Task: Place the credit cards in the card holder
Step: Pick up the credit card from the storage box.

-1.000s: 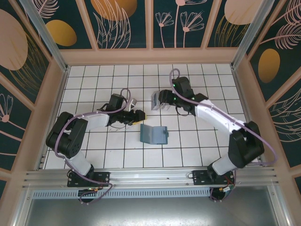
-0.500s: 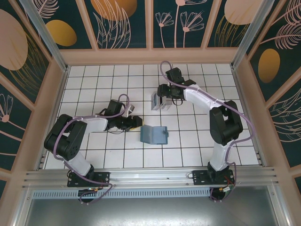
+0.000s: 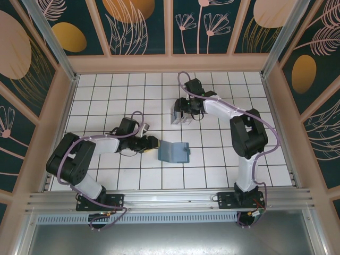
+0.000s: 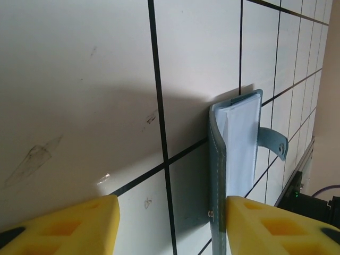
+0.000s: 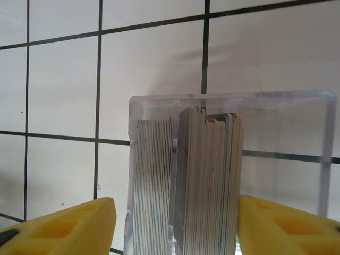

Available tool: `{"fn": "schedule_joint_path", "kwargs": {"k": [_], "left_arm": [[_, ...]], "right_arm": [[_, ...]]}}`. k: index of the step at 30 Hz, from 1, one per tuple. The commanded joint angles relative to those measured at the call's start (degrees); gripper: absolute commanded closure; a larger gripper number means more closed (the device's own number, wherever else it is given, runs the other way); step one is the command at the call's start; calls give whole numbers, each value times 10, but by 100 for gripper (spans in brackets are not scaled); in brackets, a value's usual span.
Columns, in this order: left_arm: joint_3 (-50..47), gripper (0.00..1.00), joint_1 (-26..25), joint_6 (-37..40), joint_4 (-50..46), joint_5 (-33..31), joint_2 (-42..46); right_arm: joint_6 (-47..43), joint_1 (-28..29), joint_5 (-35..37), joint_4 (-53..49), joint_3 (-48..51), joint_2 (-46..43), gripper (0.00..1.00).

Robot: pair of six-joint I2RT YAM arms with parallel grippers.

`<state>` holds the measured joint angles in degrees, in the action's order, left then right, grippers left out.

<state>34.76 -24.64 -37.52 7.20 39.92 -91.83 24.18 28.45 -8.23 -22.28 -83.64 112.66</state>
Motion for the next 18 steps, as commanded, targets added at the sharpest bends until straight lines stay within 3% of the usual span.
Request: {"fn": "schedule_joint_path", "kwargs": {"k": [1, 11, 18], "left_arm": [[-6, 47, 4, 10, -7, -7, 13], [-1, 54, 4, 9, -20, -24, 0], [9, 62, 4, 3, -27, -28, -31]], "right_arm": [[5, -1, -37, 17, -14, 15, 42], [17, -7, -97, 109, 39, -23, 51], [26, -22, -122, 149, 83, -48, 67]]}}
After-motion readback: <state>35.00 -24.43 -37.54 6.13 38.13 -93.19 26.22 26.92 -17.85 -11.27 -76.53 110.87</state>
